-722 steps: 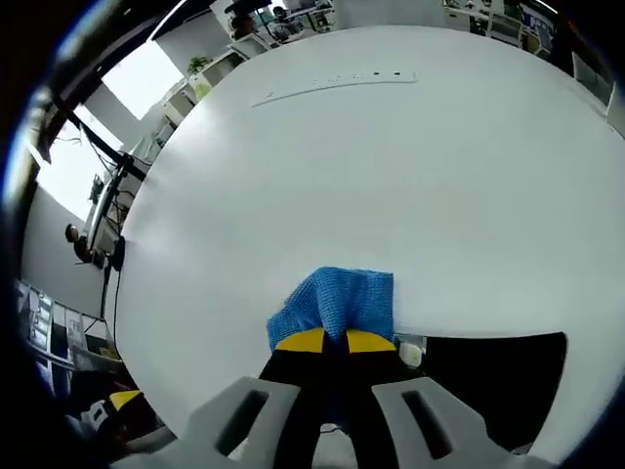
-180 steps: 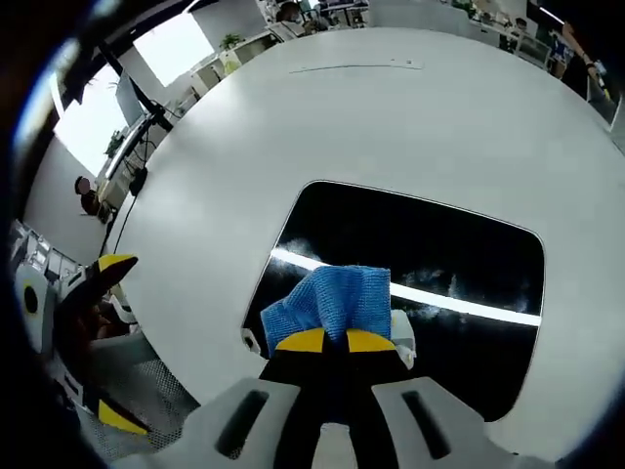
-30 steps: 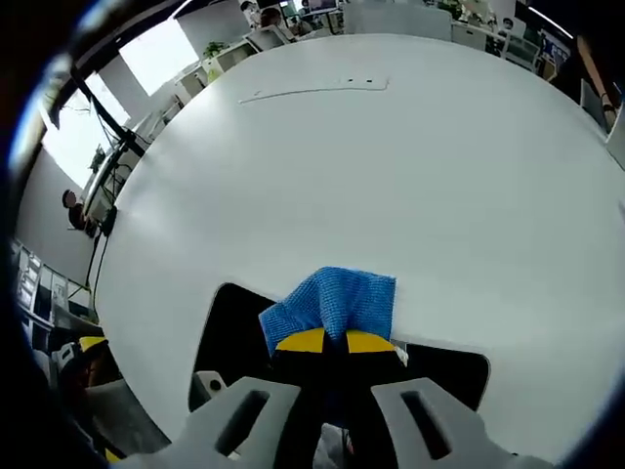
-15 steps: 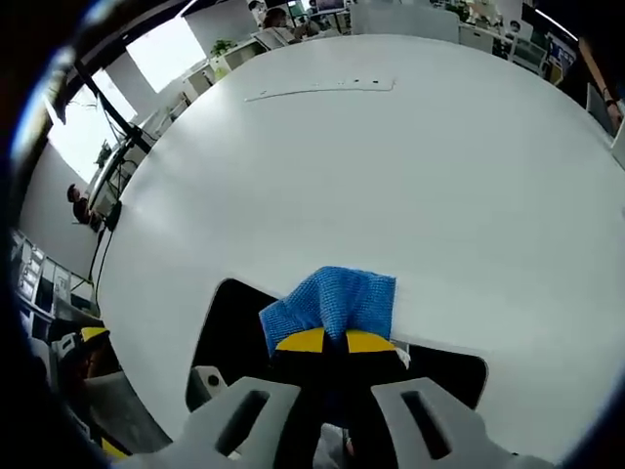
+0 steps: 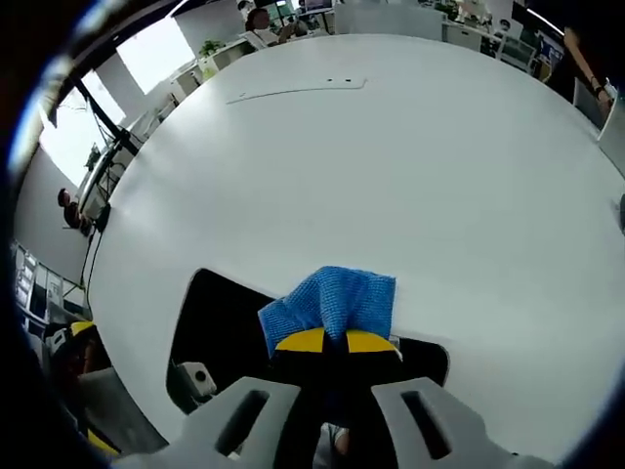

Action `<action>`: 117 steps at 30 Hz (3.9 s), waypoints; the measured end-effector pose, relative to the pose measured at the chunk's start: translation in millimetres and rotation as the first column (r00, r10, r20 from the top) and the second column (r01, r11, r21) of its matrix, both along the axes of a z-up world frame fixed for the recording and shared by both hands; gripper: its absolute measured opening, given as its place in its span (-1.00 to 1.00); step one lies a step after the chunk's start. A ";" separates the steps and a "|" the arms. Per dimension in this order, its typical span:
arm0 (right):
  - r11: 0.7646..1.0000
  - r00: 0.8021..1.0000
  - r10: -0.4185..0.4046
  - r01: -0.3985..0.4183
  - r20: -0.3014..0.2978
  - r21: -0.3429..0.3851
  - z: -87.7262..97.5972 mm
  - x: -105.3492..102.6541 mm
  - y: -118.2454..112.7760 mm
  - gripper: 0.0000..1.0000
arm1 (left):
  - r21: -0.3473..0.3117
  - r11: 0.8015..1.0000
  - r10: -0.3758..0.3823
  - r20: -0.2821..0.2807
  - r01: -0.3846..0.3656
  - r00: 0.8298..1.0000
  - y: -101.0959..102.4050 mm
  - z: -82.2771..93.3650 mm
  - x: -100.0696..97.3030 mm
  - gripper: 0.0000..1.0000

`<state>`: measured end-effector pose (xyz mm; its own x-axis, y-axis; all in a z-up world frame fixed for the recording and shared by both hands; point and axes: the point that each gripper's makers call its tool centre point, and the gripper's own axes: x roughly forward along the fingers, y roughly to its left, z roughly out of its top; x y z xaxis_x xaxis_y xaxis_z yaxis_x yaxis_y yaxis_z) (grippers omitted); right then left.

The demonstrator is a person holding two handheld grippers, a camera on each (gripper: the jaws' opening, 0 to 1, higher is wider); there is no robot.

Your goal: Wipe the mirror surface with the cleaning cloth until all visible marks leave the cleaned area.

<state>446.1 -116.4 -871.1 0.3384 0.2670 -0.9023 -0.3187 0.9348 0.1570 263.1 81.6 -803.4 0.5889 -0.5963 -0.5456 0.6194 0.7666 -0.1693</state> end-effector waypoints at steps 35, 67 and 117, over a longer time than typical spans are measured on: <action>0.999 0.998 -0.054 0.054 0.025 -0.005 1.5 -27.5 -10.8 -1.00 | -0.006 1.000 -0.006 0.024 0.006 1.000 -3.0 5.0 0.4 0.94; 0.993 0.994 -0.108 0.106 0.035 0.055 2.5 -78.1 -13.7 -1.00 | 0.001 1.000 -0.001 0.001 0.001 1.000 -2.5 1.9 -1.3 0.98; 0.988 0.993 -0.104 0.110 -0.059 0.105 1.5 -154.7 -12.7 -1.00 | 0.022 0.998 0.055 0.042 -0.056 0.998 12.0 1.8 8.7 0.98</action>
